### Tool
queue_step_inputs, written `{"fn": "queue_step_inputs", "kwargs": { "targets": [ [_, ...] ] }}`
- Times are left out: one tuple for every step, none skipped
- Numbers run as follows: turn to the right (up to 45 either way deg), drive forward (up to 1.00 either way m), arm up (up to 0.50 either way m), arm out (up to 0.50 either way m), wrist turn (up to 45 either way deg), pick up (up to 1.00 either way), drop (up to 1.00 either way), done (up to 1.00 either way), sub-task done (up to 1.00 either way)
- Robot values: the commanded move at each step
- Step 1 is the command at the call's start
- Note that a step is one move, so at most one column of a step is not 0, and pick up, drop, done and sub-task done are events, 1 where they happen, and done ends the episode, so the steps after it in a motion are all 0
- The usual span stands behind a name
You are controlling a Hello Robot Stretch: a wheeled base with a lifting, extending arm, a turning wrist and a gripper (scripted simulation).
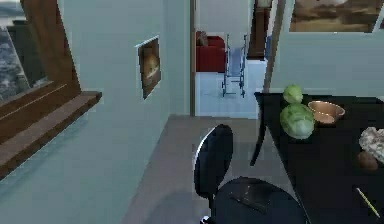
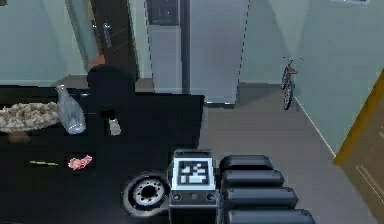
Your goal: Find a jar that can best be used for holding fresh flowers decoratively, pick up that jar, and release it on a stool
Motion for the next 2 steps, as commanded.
{"fn": "queue_step_inputs", "kwargs": {
  "targets": [
    [45.0, 0.0, 0.0, 0.0, 0.0, 0.0, 0.0, 0.0, 0.0],
    [45.0, 0.0, 0.0, 0.0, 0.0, 0.0, 0.0, 0.0, 0.0]
  ]
}}
